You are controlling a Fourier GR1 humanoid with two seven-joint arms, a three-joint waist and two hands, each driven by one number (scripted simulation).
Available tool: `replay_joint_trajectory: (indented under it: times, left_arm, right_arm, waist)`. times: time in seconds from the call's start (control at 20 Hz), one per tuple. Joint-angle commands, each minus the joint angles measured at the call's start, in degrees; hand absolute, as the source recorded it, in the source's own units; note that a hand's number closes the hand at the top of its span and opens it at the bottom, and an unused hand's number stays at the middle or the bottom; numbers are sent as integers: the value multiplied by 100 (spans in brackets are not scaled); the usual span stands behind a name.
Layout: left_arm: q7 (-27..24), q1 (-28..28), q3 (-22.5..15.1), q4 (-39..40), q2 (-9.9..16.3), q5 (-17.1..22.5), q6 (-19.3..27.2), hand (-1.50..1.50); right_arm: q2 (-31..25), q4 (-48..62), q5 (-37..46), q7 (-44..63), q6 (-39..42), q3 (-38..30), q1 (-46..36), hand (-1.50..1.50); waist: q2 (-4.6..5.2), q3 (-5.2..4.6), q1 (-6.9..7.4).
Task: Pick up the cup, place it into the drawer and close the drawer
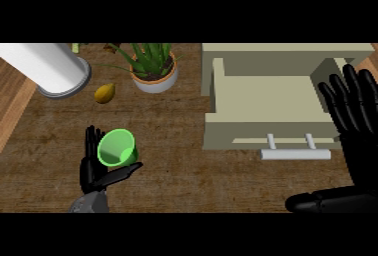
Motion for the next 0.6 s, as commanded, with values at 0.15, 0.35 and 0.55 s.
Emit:
replay_joint_trajectory:
  times: [0.15,0.35,0.55]
  left_arm:
    - [-241,-293,8,549,-55,124,-579,-150]
    - [-519,-542,126,1109,33,234,-1143,-150]
    - [-357,-728,151,1019,225,346,-1589,150]
  right_arm:
    - [177,227,313,-91,-226,204,-217,-150]
    - [116,138,182,-279,29,169,194,-150]
    - [40,108,55,80,-162,-52,-188,-150]
  waist:
    - [7,-2,-7]
    - [10,-3,-27]
    - [5,-2,-15]
